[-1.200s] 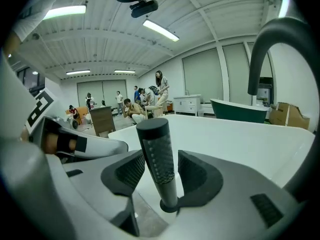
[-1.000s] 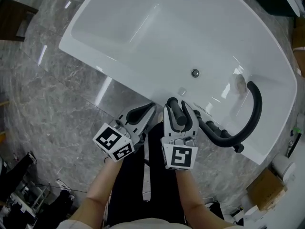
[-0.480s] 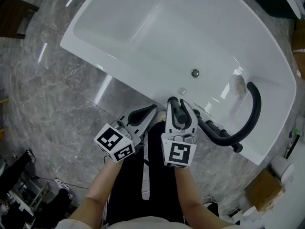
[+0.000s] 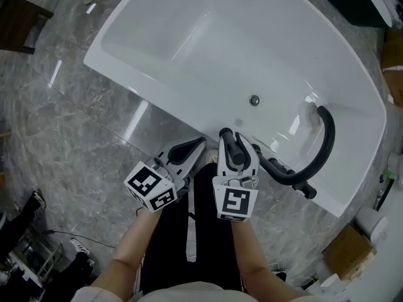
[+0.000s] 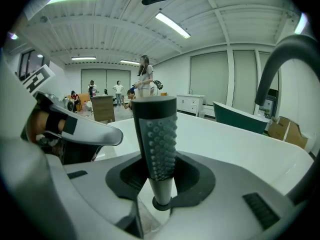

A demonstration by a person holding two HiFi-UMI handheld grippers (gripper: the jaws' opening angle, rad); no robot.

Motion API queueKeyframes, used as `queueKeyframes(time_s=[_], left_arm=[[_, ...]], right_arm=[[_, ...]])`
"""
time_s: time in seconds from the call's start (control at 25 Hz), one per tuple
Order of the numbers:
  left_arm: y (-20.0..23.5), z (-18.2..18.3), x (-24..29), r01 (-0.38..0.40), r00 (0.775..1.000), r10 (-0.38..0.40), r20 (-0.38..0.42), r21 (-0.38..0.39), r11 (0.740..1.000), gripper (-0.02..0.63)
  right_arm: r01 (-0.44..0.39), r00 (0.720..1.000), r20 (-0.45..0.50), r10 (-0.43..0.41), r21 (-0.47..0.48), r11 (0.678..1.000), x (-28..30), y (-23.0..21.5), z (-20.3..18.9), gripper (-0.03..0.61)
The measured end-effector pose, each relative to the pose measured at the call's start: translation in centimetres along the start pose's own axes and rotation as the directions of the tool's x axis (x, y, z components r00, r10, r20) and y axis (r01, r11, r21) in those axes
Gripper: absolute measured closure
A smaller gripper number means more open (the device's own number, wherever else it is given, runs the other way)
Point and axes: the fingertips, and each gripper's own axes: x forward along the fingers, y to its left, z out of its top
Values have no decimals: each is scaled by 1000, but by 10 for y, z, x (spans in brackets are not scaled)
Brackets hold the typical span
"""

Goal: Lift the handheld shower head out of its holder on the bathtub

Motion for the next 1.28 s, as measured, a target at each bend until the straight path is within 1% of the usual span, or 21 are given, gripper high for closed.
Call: queueKeyframes(time_s=[0.24,0.44,1.0,1.28], left_arm=[[-7,14,-5,1,1000,-1,16,13,1000,601],[-17,28,-12,-4,1000,3,30,27,1000,601],[-48,73,-41,-11,997,6,71,61,998,601],[-66,97,-57,-11,996,5,84,74,997,601]], right_arm=[[-1,1000,29,0,14,1000,-6,-1,21,448],[-17,999,40,17,-12,1000,-16,0,39,448],[-39,993,108,45,-59,998,-44,9,107,449],[-62,989,132,69,-58,996,-59,11,145,449]])
